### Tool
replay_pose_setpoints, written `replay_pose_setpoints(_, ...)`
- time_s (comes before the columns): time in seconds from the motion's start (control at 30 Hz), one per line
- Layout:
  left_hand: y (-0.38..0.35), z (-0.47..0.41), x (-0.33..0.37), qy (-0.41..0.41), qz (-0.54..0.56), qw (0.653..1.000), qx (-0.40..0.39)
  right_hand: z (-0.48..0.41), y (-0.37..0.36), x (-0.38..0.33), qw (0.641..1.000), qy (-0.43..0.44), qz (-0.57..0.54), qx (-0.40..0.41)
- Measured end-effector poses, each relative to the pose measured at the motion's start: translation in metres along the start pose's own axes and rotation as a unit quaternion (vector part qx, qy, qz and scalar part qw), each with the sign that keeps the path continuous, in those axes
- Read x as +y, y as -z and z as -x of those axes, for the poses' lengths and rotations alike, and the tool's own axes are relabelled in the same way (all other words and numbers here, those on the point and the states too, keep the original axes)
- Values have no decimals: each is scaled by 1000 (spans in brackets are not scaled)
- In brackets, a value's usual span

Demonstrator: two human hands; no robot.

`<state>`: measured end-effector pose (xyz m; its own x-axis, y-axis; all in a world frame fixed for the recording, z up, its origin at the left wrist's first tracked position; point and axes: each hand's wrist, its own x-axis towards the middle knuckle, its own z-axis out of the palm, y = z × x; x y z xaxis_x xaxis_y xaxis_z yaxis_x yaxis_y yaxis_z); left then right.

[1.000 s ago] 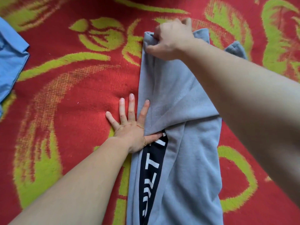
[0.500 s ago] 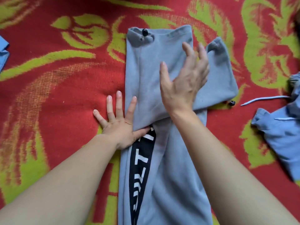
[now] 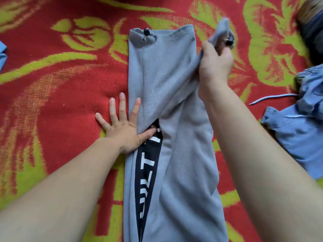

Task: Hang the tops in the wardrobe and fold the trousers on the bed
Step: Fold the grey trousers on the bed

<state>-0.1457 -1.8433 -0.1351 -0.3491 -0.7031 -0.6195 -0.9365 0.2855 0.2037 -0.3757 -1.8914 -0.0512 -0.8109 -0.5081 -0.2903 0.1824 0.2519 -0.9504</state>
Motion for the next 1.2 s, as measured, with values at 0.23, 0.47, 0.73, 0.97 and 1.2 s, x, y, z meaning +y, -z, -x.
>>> replay_pose_setpoints(0.23, -11, -3, -8, -22, 46, 997, 65, 19, -50, 1, 933, 115, 194, -282)
replay_pose_setpoints(0.47, -16, -3, -12, -29, 94, 988, 120, 18, 21, 68, 725, 283, 596, -199)
replay_pose_setpoints(0.73, -9, 28, -2, -38, 228, 933, 276, -3, 17, 65, 670, 181, 655, -298)
replay_pose_setpoints(0.97, 21, 5, -27, 84, 161, 944, 275, 24, -24, 45, 722, 365, 547, -215)
replay_pose_setpoints(1.2, 21, -21, -45, 72, -5, 977, 201, 10, -69, 70, 608, 351, 637, -317)
